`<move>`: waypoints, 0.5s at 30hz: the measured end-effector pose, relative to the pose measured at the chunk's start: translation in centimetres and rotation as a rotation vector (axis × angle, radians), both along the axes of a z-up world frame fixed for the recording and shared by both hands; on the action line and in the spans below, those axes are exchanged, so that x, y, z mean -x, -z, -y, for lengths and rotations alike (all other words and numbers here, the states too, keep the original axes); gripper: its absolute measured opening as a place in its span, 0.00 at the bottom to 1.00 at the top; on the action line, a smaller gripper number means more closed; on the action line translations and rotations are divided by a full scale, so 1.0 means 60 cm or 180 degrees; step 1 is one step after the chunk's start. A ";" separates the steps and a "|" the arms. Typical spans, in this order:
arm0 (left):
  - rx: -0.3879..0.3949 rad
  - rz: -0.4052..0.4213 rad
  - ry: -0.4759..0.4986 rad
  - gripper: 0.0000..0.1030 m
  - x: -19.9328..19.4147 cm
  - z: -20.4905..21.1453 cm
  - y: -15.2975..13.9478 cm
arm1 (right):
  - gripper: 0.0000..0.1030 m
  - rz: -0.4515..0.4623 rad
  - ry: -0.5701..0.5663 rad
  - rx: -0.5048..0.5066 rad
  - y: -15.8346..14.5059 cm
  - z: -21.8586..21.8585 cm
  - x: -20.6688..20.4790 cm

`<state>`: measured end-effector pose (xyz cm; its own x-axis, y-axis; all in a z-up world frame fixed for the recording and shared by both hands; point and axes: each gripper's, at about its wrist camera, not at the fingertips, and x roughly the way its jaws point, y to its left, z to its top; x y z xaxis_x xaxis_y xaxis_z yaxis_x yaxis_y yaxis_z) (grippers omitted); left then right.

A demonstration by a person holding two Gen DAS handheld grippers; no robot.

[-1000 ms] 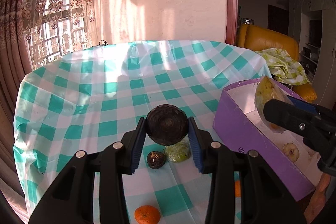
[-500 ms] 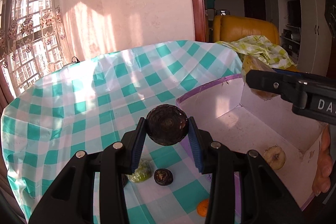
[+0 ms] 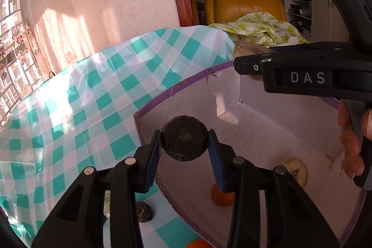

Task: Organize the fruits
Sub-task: 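Carry the pear half in the right tool and the dark fruit in the left tool into the purple box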

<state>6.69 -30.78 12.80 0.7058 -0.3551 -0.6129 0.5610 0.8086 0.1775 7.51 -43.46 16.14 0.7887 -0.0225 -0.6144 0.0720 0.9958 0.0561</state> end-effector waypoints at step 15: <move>-0.0534 -0.0831 0.0155 0.39 -0.057 0.069 0.060 | 0.62 -0.1141 -0.0077 0.0381 0.136 0.027 -0.081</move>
